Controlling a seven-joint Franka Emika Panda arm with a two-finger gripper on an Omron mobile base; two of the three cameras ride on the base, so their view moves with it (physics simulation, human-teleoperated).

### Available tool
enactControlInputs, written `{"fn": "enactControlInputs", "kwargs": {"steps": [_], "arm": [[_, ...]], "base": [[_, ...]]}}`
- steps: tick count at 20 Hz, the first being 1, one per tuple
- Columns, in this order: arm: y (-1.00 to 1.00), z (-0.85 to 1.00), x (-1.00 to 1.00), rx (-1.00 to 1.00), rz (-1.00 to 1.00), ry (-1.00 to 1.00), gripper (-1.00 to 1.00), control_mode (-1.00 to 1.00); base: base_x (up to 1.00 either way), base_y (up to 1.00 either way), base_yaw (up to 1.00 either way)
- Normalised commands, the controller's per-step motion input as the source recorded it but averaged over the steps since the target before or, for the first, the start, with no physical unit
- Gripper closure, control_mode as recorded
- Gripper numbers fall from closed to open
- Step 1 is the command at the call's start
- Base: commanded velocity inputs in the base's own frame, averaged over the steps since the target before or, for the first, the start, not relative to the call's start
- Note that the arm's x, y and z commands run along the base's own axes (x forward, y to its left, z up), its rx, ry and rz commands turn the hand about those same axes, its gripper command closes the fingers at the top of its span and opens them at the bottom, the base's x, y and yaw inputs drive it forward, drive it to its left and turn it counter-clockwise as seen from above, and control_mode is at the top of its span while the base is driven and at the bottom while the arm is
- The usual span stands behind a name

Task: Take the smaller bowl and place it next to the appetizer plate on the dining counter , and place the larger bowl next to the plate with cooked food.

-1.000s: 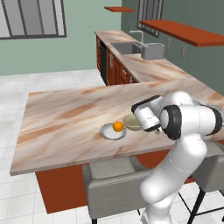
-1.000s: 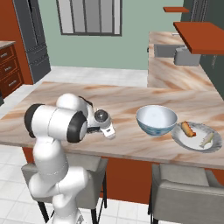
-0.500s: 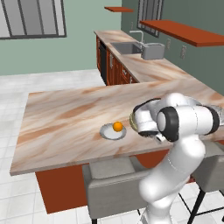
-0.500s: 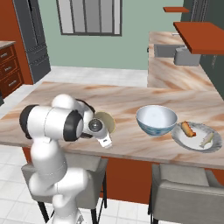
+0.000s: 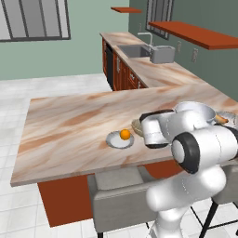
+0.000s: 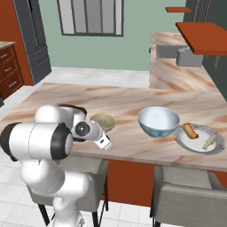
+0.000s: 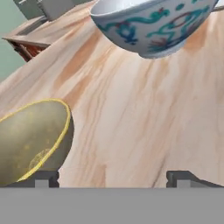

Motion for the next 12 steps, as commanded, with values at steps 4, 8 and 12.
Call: {"fn": "enactControlInputs", "kwargs": {"steps": [4,8,12], "arm": [[0.0,1.0,-0.06,-0.23,0.0,0.0,-1.0,-1.0],[-0.06,1.0,-0.17,-0.18,0.0,0.0,-1.0,-1.0],[-0.09,1.0,-0.28,-0.06,0.0,0.05,-1.0,-1.0]], "base": [[0.0,0.0,0.0],[0.0,0.0,0.0],[0.0,0.0,0.0]]}}
